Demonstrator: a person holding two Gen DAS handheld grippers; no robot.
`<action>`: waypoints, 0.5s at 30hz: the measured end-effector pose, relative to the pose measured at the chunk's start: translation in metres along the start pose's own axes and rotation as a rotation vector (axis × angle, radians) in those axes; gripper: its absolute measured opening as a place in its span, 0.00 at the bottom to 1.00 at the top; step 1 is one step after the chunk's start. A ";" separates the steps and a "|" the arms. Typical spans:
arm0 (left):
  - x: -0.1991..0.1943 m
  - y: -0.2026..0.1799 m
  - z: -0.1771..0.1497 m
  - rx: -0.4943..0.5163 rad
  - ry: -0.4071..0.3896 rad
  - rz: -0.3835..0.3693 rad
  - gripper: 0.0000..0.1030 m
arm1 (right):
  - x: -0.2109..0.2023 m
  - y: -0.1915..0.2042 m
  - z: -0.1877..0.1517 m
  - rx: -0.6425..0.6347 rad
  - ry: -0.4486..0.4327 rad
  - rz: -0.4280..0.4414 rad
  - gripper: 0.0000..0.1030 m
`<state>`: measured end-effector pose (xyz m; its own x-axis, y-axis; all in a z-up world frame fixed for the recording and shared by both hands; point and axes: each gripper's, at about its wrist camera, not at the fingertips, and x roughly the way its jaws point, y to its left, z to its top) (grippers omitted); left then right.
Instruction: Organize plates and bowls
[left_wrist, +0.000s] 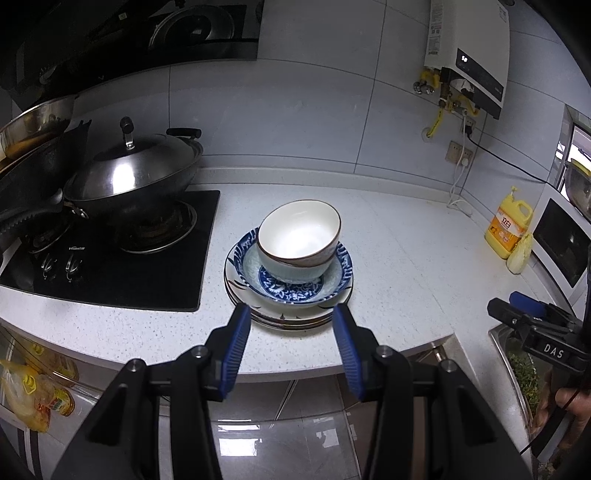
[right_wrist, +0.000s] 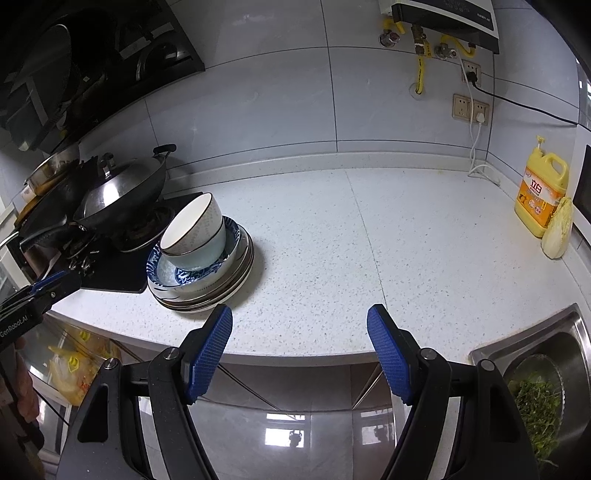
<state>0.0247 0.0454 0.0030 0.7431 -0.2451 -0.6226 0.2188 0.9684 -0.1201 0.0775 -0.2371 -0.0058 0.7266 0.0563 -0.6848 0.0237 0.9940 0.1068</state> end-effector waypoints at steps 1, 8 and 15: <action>-0.001 -0.001 -0.001 -0.001 0.001 0.000 0.43 | 0.000 -0.001 0.000 -0.001 0.002 0.000 0.69; -0.001 -0.007 -0.007 0.007 0.013 0.015 0.43 | -0.003 -0.003 -0.004 -0.007 0.006 0.005 0.69; 0.001 -0.015 -0.011 0.014 0.028 0.020 0.43 | -0.005 -0.006 -0.006 -0.013 0.008 0.007 0.69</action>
<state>0.0153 0.0307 -0.0042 0.7297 -0.2243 -0.6459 0.2134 0.9722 -0.0965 0.0699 -0.2428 -0.0075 0.7209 0.0642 -0.6900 0.0097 0.9947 0.1026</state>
